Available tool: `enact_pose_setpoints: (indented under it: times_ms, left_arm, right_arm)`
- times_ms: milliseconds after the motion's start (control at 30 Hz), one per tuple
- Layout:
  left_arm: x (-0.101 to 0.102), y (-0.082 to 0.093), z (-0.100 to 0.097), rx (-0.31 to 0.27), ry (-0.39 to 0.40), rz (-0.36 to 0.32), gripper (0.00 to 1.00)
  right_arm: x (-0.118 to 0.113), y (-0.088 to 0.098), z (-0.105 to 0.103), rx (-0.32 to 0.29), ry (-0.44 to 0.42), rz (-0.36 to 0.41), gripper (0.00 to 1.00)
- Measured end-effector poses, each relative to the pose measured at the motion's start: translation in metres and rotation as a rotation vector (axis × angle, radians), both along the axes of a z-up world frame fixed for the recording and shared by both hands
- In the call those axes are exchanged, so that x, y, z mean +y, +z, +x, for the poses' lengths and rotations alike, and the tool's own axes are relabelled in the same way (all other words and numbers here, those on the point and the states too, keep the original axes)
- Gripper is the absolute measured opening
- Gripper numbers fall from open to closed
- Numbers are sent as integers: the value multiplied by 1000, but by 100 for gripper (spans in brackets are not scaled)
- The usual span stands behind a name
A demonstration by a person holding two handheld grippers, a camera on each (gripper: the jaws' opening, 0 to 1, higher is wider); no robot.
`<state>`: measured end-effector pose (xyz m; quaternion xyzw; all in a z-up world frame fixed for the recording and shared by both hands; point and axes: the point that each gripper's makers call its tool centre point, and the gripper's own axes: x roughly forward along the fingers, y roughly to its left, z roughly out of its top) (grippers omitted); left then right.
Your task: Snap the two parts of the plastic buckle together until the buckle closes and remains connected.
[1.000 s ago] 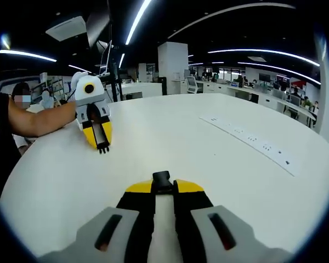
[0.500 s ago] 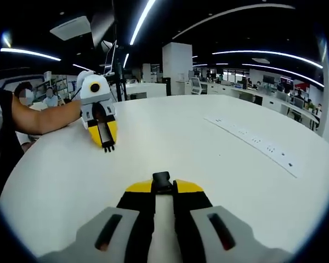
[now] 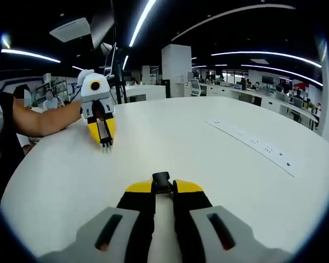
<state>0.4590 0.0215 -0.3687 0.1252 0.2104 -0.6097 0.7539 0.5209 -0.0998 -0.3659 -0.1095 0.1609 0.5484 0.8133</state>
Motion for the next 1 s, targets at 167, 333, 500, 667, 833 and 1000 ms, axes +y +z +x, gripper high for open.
enact_pose_setpoints:
  times_ms: [167,333,500,667,833,1000]
  left_arm:
    - [0,-1,-5,1,-22,20,10]
    - [-1,-3,-15,-6,-36,47,10]
    - [-5,10,-32,-16,-48,26,10]
    - [-7,15,-38,-20,-47,12,10]
    - [-8,15,-50,-21,-49,8,11]
    - [-10,9,-63,-23,-52,10,11]
  right_arm:
    - [1,4,-22,-23,6,-17,11]
    - [4,24,-39,-52,-7,2,11]
    - [1,30,-66,-53,-17,-4,10]
    - [-5,29,-84,-69,-29,-13,10]
    - [-14,29,-95,-66,-48,5,10]
    - [-13,33,-105,-59,-38,33,11]
